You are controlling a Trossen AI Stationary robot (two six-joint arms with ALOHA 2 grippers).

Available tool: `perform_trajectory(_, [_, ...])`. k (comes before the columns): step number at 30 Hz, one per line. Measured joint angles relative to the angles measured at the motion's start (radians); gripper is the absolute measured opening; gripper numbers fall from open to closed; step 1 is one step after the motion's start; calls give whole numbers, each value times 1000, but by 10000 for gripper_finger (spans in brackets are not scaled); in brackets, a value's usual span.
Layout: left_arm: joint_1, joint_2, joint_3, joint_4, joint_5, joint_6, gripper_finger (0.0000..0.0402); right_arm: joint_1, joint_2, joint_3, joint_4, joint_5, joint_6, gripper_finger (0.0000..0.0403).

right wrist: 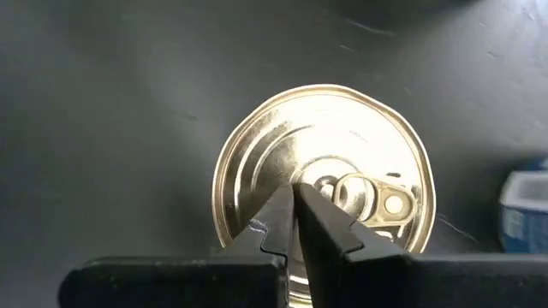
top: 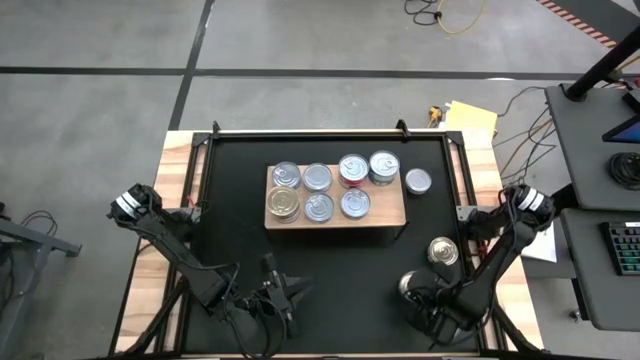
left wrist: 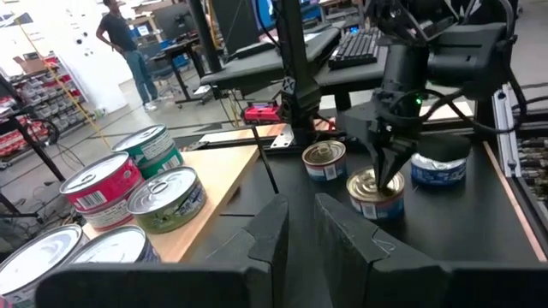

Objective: Stack canned seafood by type on shelf
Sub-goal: Stack the blue tuna can on the blue tuna can

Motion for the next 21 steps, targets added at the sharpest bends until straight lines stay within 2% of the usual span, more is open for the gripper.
perform_trajectory(9, [0,0,0,3,1,-6,45,-52,12,-1,138,70,-134,13])
perform_trajectory(21, [0,33,0,6,9,-12,45,-198,14,-32,408,97,-499,13])
